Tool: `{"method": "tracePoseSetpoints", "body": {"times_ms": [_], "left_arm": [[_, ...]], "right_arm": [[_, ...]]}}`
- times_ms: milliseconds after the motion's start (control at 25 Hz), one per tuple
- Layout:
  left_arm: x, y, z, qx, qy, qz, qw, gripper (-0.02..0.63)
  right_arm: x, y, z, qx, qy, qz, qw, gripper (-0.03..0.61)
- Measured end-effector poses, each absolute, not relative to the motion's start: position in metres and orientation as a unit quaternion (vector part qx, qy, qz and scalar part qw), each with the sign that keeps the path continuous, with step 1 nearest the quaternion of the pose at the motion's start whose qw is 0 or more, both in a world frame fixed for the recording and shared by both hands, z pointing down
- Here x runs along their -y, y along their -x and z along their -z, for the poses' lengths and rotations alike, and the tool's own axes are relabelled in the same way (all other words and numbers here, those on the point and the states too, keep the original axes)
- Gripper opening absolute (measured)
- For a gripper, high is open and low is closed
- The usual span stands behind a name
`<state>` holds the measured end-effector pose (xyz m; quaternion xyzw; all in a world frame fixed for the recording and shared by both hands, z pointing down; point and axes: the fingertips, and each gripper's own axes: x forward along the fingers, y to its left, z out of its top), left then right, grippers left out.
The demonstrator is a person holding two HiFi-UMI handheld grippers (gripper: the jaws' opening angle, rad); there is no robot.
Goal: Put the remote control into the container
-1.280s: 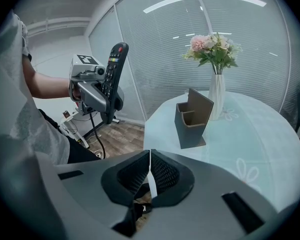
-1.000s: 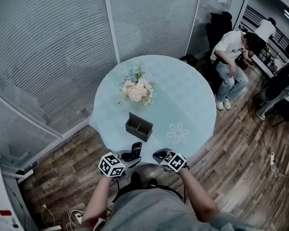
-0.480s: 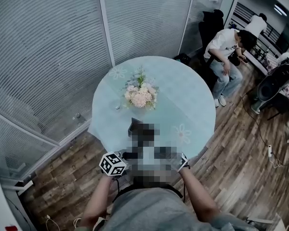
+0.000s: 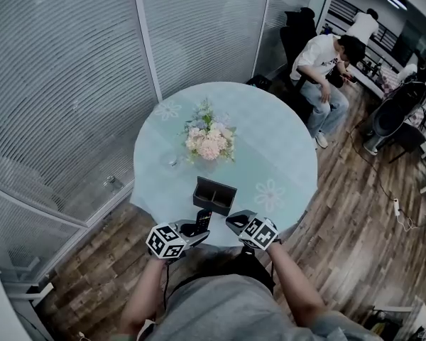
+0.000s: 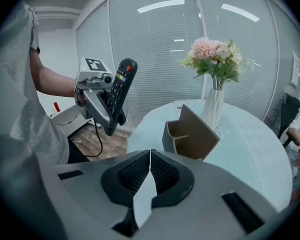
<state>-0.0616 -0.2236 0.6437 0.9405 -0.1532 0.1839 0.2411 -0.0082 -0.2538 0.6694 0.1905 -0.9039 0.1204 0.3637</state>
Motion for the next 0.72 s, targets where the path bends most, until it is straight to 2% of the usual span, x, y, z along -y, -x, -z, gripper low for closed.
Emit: {"method": "tracePoseSetpoints", "body": {"times_ms": [200, 720], "left_arm": [[0.226, 0.063, -0.644, 0.144, -0.943, -0.184, 0.235, 0.089], [0.235, 0.065, -0.643, 0.118, -0.95, -0.185, 0.221, 0.089]], "right_arm": [[0.259, 0.021, -0.642, 0.919, -0.187, -0.091, 0.335, 0.018], [0.259, 0.032, -0.588, 0.933, -0.119, -0.037, 0.338, 0.018]]}}
